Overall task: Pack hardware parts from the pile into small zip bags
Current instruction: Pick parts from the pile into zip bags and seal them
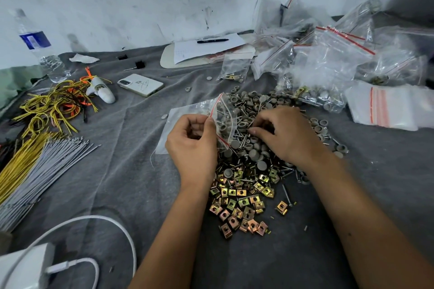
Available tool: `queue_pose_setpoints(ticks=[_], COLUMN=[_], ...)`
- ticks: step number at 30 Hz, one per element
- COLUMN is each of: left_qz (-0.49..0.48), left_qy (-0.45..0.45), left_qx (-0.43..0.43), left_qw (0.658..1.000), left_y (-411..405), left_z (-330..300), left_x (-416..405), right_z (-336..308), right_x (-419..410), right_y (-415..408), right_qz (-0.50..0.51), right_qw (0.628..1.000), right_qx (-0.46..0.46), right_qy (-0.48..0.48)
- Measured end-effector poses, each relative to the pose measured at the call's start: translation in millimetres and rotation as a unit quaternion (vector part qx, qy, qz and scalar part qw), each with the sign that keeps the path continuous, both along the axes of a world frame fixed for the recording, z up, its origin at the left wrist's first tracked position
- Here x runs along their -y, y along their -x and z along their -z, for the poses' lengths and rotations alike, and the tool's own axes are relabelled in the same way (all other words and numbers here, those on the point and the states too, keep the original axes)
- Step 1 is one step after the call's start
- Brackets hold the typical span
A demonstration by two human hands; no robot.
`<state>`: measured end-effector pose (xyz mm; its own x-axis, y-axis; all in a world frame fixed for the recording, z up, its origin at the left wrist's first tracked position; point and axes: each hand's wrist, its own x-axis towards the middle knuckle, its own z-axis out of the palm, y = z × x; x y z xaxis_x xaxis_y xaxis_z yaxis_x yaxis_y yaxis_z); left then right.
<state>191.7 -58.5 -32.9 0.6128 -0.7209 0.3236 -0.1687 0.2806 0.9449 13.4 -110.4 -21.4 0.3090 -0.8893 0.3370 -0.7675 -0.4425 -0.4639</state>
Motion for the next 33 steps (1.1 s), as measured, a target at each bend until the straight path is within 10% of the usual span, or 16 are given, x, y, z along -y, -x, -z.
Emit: queue_pose_setpoints(ticks=[10,19,26,33], left_qz=[0.026,0.036,0.025,0.016], left_qy=[0.011,0.016,0.007,0.004], left_qx=[0.055,0.072,0.037,0.016], left_qw=[0.998,0.997,0.999,1.0], left_y=[5,6,4,3], left_z=[-1,1,1,1], left_x=[-3,-2,-1,0], right_z=[-7,1,-4,1], right_x=[-10,-14,-10,0], right_y=[-12,-27,-17,1], right_qz=[-0.045,-0.176,-0.077,-0.051], right_qw=[0.973,0.978,0.983,0.999], right_qx=[0.187,0.047,0.129,0.007], right_qy=[0.125,0.098,0.11,0.003])
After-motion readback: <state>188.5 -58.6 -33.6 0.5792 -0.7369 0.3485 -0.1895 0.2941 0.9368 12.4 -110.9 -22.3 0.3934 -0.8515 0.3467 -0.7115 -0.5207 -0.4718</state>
